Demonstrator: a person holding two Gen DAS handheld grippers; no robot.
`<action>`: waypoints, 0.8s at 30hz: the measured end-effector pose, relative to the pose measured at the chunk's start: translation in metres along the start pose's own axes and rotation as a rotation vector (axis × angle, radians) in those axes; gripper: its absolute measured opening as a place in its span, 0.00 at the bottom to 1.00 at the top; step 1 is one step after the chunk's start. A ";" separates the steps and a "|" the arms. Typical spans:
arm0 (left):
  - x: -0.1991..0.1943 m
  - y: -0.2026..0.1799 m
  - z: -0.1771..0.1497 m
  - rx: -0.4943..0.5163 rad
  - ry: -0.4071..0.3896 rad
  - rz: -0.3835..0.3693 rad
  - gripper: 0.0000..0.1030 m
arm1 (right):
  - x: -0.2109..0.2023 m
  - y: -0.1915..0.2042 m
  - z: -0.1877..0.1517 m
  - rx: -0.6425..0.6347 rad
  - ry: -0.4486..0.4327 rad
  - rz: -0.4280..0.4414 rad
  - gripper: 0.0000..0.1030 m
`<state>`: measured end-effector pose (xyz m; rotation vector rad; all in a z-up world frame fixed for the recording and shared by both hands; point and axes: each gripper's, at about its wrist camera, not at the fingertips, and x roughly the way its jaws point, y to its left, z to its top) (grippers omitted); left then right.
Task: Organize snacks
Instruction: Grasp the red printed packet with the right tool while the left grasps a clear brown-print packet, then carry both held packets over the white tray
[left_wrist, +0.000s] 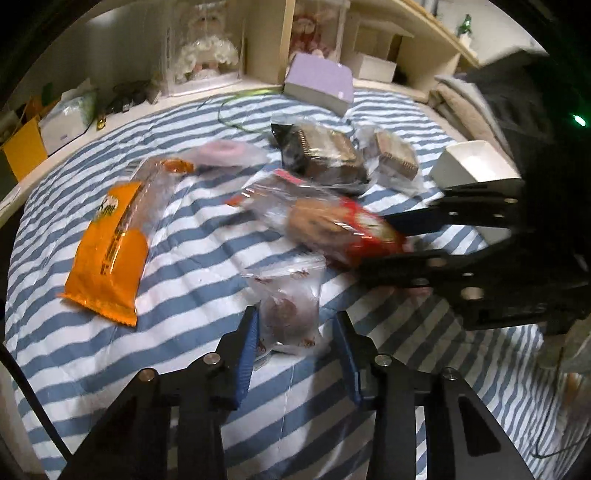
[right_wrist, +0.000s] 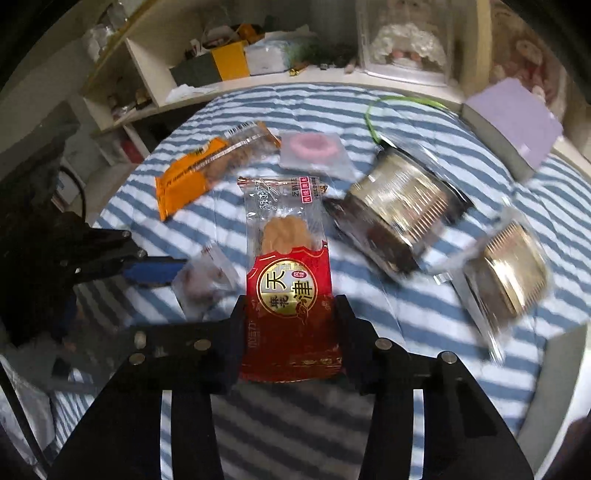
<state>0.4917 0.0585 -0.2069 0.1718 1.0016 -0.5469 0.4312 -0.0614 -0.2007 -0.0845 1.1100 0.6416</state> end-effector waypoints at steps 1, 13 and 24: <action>0.002 -0.001 0.002 -0.007 0.004 0.006 0.38 | -0.005 -0.001 -0.005 -0.001 0.005 -0.009 0.43; 0.013 -0.006 0.025 -0.249 0.029 0.069 0.28 | -0.040 0.006 -0.049 0.030 0.017 -0.041 0.42; -0.058 -0.040 0.004 -0.298 -0.035 0.095 0.25 | -0.077 0.010 -0.049 0.094 -0.058 -0.069 0.42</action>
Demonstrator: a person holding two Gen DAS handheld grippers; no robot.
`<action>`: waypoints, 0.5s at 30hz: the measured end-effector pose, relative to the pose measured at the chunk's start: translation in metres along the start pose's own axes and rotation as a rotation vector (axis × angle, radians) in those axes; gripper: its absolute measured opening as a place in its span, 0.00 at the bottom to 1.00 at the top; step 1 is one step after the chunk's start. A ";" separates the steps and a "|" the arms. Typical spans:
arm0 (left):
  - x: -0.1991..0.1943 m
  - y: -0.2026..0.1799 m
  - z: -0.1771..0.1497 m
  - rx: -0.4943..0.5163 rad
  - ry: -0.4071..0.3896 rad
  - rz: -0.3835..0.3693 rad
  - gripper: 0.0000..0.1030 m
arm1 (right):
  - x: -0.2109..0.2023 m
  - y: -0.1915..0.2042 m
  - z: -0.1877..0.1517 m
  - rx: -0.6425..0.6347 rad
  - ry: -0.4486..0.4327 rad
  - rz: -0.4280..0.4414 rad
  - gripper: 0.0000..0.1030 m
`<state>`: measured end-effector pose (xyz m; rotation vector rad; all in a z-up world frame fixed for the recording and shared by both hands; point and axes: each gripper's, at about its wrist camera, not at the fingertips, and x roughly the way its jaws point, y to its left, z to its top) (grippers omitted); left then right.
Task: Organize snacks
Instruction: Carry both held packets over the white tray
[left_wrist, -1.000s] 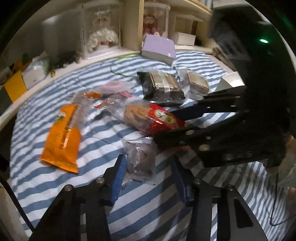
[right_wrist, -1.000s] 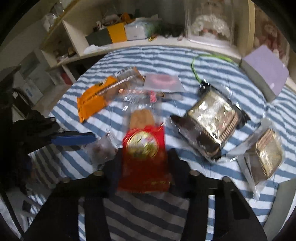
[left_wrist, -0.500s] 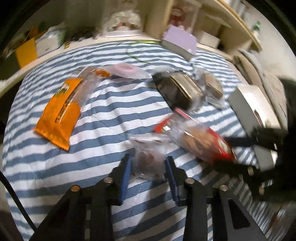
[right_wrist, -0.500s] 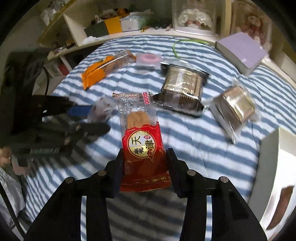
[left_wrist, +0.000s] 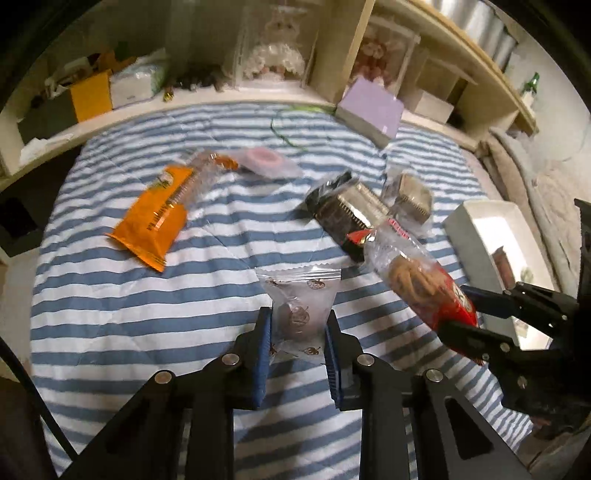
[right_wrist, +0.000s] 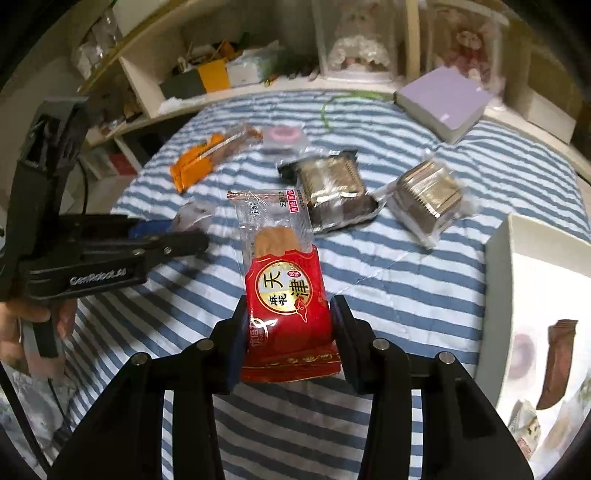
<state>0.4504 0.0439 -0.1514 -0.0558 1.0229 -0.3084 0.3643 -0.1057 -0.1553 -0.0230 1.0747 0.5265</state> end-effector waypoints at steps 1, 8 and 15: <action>-0.011 0.001 -0.003 -0.005 -0.009 -0.004 0.25 | -0.004 0.000 0.002 0.005 -0.010 -0.005 0.42; -0.075 -0.008 -0.011 -0.019 -0.118 -0.001 0.25 | -0.040 0.002 0.009 0.039 -0.077 -0.035 0.42; -0.138 -0.024 -0.023 -0.002 -0.233 -0.029 0.25 | -0.087 0.002 0.012 0.052 -0.161 -0.070 0.42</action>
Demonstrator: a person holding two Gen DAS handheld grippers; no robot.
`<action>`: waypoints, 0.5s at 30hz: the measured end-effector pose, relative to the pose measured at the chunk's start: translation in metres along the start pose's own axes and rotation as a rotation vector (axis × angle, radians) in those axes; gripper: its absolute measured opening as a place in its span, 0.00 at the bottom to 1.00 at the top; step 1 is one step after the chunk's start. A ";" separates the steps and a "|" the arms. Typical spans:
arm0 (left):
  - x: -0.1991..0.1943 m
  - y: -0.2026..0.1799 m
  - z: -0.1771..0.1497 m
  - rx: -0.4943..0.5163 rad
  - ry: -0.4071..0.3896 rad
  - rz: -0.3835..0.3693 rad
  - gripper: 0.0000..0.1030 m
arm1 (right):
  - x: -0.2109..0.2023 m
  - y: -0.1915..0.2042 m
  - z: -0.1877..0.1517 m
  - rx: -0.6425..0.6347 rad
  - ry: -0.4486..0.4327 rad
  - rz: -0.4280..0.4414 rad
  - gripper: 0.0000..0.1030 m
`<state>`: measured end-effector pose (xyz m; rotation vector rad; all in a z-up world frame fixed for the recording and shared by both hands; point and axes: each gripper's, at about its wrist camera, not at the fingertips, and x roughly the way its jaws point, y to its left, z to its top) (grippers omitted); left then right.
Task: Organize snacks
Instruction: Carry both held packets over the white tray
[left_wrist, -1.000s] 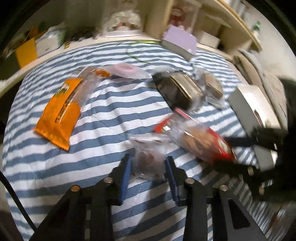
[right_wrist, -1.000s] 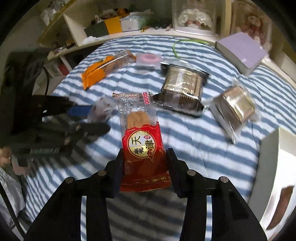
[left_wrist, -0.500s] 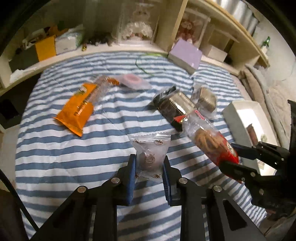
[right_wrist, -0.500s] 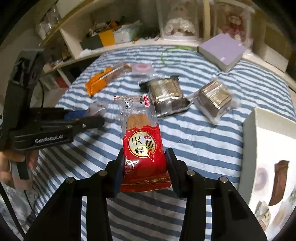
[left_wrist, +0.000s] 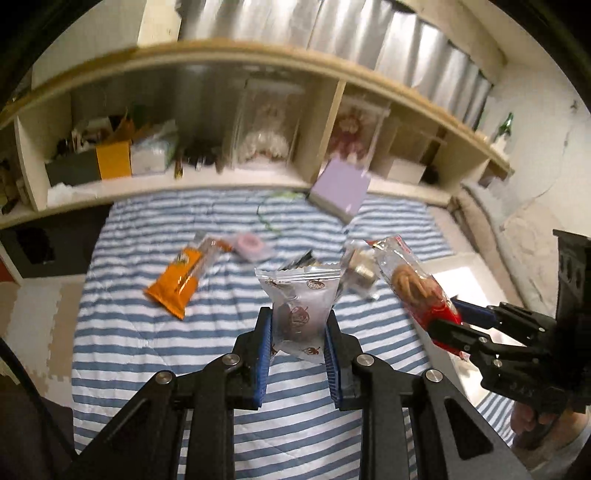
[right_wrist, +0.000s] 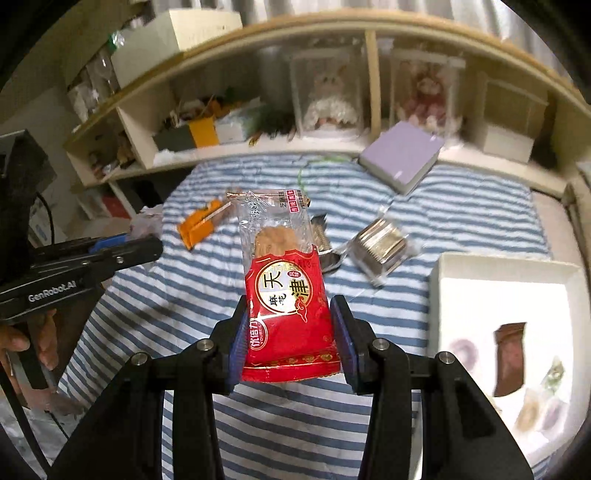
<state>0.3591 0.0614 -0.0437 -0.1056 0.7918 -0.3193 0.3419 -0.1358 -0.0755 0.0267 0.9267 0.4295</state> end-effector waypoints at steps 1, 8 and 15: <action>-0.007 -0.002 0.000 0.003 -0.014 -0.004 0.25 | -0.006 -0.001 0.001 0.003 -0.008 -0.003 0.42; -0.049 -0.018 0.002 0.015 -0.085 -0.040 0.25 | -0.050 -0.019 0.004 0.045 -0.083 -0.059 0.42; -0.062 -0.043 -0.001 0.054 -0.116 -0.075 0.25 | -0.085 -0.056 0.000 0.122 -0.148 -0.123 0.42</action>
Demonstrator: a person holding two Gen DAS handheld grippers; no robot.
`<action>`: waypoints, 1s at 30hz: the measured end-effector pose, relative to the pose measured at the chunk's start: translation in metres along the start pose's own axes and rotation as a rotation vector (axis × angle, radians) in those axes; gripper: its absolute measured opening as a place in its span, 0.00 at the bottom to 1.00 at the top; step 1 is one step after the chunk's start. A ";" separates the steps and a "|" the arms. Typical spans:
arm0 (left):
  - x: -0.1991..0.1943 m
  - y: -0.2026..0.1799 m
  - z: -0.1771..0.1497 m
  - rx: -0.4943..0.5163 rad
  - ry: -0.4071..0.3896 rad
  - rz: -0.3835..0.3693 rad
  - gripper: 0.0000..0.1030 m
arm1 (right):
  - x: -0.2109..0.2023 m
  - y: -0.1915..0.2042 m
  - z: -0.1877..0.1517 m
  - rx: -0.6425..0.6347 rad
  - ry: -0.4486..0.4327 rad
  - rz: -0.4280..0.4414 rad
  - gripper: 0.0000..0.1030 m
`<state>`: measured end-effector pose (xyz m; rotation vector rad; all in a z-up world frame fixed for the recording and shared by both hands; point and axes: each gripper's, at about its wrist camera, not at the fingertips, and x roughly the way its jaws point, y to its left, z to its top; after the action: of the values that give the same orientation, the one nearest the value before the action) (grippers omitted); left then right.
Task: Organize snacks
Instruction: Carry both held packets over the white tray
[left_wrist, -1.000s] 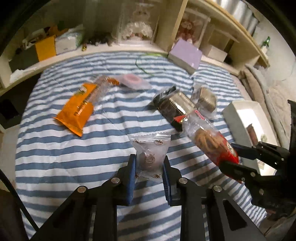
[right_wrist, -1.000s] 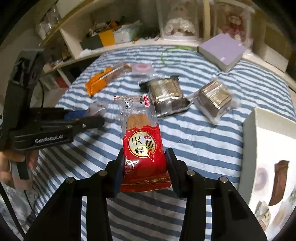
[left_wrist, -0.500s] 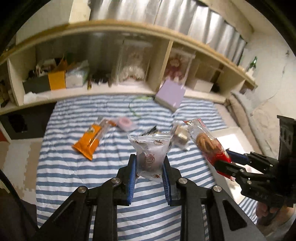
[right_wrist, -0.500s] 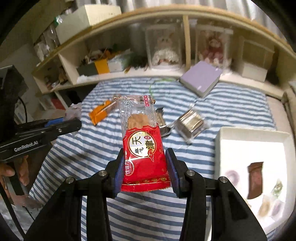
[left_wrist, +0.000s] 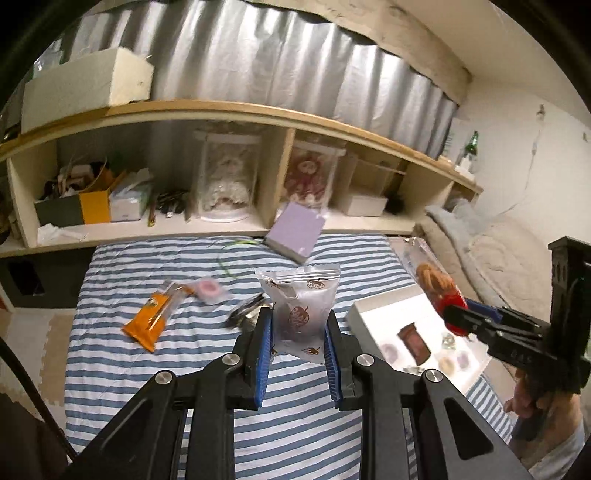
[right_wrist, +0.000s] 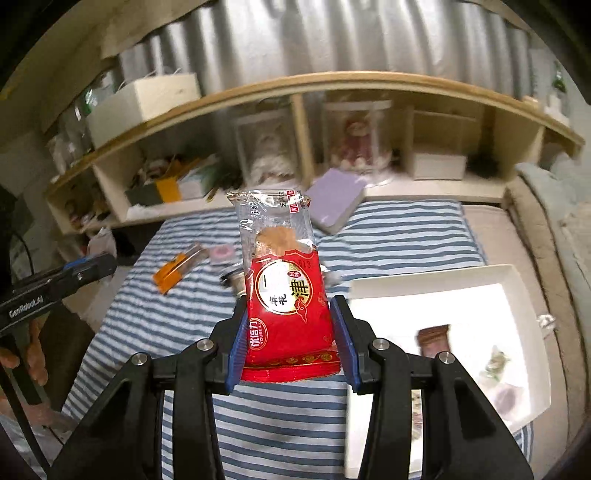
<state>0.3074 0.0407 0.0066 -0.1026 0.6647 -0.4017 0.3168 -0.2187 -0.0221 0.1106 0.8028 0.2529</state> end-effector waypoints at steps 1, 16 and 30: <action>0.000 -0.005 0.000 0.006 -0.001 -0.007 0.25 | -0.004 -0.007 0.000 0.011 -0.007 -0.015 0.42; 0.077 -0.083 0.024 0.041 0.021 -0.076 0.25 | -0.040 -0.110 0.001 0.148 -0.096 -0.202 0.42; 0.259 -0.159 0.029 0.057 0.202 -0.171 0.25 | -0.002 -0.204 -0.017 0.288 -0.018 -0.292 0.42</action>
<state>0.4581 -0.2081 -0.0856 -0.0651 0.8455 -0.6005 0.3403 -0.4158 -0.0724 0.2634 0.8233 -0.1404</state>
